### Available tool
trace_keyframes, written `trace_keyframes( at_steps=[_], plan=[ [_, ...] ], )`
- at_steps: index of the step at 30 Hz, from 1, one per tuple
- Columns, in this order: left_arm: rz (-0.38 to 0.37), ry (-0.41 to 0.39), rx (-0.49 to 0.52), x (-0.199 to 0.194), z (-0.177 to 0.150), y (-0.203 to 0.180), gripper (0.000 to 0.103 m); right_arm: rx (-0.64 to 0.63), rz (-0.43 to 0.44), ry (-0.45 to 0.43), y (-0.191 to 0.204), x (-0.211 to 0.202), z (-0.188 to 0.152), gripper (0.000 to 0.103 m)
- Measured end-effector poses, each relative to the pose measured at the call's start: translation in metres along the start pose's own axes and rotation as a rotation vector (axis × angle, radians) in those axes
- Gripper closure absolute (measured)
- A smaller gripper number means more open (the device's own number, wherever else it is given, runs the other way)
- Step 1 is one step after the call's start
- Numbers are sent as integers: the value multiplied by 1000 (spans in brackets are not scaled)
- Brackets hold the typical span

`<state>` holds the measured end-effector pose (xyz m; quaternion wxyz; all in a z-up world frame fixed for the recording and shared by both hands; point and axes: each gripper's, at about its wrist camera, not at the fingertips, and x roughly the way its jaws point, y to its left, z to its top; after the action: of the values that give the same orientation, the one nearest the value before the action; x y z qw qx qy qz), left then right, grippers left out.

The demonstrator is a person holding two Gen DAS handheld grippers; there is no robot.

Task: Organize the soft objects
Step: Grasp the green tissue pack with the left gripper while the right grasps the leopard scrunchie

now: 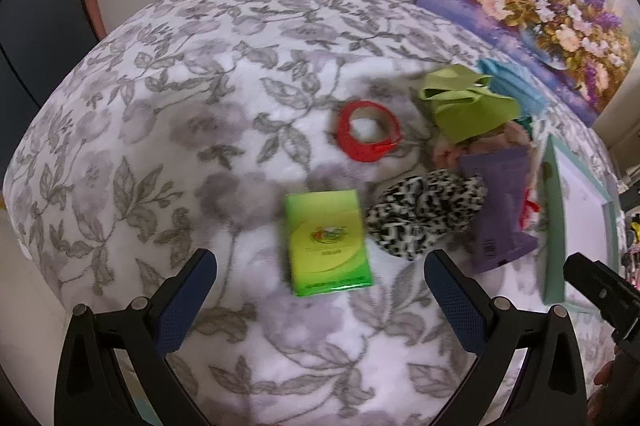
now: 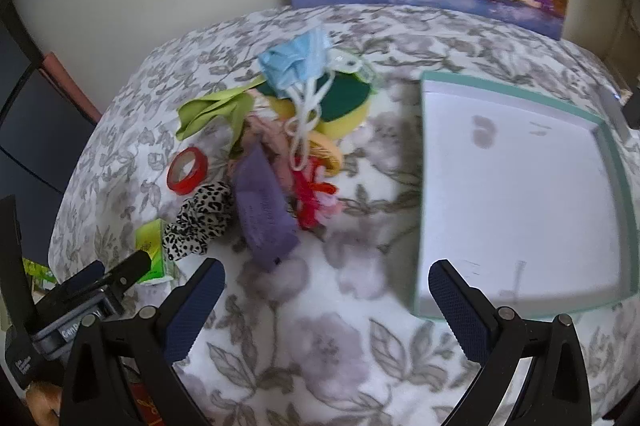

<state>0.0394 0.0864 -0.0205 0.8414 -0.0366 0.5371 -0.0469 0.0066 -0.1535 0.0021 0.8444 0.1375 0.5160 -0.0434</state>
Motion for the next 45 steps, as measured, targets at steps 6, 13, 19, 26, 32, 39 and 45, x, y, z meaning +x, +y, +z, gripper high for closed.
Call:
trace_keyframes(
  at_steps=[6, 13, 19, 26, 32, 39, 45],
  plan=[
    [78, 15, 31, 11, -2, 4, 0, -1, 39, 10, 23, 20, 10, 0],
    [62, 50, 49, 26, -2, 3, 1, -8, 106, 10, 45, 28, 14, 11],
    [71, 54, 75, 32, -1, 2, 4, -31, 151, -18, 65, 28, 18, 26],
    [38, 89, 68, 44, 0, 7, 12, -61, 162, 43, 79, 50, 19, 51],
    [34, 93, 83, 48, 1, 8, 16, -76, 159, 83, 85, 73, 20, 64],
    [62, 74, 120, 52, 4, 0, 26, -68, 161, 119, 86, 94, 23, 71],
    [55, 55, 150, 49, 5, -5, 48, -72, 169, 122, 87, 98, 24, 77]
  ],
)
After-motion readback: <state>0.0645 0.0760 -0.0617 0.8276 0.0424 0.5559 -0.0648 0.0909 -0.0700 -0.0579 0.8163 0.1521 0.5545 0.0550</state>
